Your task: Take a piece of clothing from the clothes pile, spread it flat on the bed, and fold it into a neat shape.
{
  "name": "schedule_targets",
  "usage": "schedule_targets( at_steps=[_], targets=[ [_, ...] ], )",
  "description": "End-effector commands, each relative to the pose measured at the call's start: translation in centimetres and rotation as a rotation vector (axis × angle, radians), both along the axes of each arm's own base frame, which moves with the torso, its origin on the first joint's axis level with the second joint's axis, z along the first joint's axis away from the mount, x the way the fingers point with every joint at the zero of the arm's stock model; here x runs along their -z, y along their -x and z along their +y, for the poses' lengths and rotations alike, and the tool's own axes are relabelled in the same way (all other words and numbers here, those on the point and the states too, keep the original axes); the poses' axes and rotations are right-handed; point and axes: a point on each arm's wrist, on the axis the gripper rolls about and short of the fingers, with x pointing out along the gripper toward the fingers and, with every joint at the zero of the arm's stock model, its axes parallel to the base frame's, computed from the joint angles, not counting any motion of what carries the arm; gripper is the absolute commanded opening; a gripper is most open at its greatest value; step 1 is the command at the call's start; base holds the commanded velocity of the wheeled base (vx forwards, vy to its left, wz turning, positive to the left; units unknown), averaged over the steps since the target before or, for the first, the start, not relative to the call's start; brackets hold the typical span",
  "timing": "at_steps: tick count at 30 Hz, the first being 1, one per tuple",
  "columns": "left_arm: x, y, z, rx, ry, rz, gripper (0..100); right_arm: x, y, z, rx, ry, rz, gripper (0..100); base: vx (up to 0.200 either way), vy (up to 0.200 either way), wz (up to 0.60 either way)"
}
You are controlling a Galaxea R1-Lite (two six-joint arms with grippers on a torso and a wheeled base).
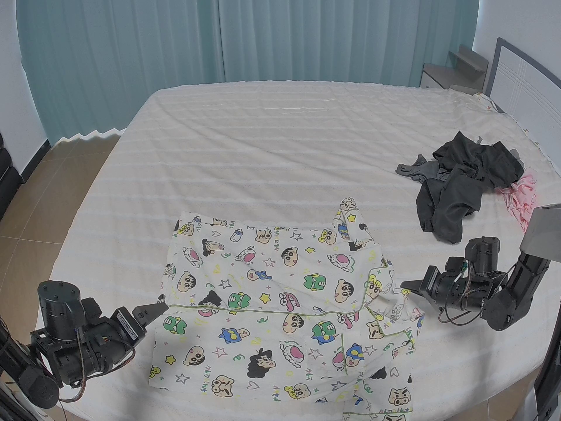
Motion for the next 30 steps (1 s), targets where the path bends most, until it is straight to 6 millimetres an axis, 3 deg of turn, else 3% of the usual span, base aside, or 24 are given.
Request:
schedule_targets(
  at_steps=[1, 22, 30],
  targets=[
    [0.1, 0.2, 0.0, 0.001, -0.002, 0.009, 100, -1.7, 0.7, -0.3, 0.056, 0.046, -0.09, 0, 0.0, 0.0, 0.0],
    [0.1, 0.3, 0.1, 0.0, -0.004, 0.003, 100, -0.5, 0.7, -1.4, 0.2, 0.458, -0.156, 0, 0.0, 0.0, 0.0],
    [0.1, 0.3, 0.1, 0.001, -0.004, 0.003, 100, 0.9, 0.4, -1.3, 0.184, 0.599, -0.148, 0, 0.0, 0.0, 0.0]
  ],
)
